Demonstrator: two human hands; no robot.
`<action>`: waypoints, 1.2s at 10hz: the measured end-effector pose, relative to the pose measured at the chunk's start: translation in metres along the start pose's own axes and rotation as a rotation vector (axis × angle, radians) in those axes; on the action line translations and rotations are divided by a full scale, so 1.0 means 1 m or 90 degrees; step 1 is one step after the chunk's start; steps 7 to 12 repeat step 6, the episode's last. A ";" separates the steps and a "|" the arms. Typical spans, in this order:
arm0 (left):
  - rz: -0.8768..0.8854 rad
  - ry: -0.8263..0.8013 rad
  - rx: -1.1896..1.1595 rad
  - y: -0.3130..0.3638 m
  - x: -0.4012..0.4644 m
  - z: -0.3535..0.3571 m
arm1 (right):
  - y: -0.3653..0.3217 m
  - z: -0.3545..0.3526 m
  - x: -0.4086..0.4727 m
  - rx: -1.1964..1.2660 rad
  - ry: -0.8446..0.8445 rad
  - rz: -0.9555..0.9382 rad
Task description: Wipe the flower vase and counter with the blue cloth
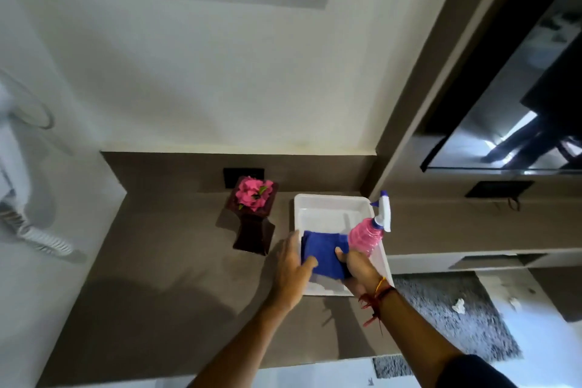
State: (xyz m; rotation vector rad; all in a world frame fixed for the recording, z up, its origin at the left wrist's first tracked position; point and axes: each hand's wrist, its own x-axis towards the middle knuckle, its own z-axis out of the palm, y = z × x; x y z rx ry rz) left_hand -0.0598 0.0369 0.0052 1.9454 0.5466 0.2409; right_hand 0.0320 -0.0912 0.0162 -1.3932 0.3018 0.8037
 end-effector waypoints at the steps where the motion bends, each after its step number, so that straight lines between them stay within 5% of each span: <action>1: -0.099 -0.022 -0.027 0.007 0.020 0.013 | 0.004 -0.017 0.013 0.015 -0.028 -0.008; 3: -0.121 -0.001 0.271 0.000 0.042 0.036 | 0.013 -0.025 0.047 -0.280 0.058 -0.047; 5: -0.036 -0.040 0.411 0.008 0.039 0.049 | 0.013 -0.016 0.044 -0.620 0.035 -0.131; 6: -0.025 -0.032 0.395 0.024 0.038 0.039 | -0.008 -0.009 0.032 -0.678 0.055 -0.219; 12: -0.025 -0.032 0.395 0.024 0.038 0.039 | -0.008 -0.009 0.032 -0.678 0.055 -0.219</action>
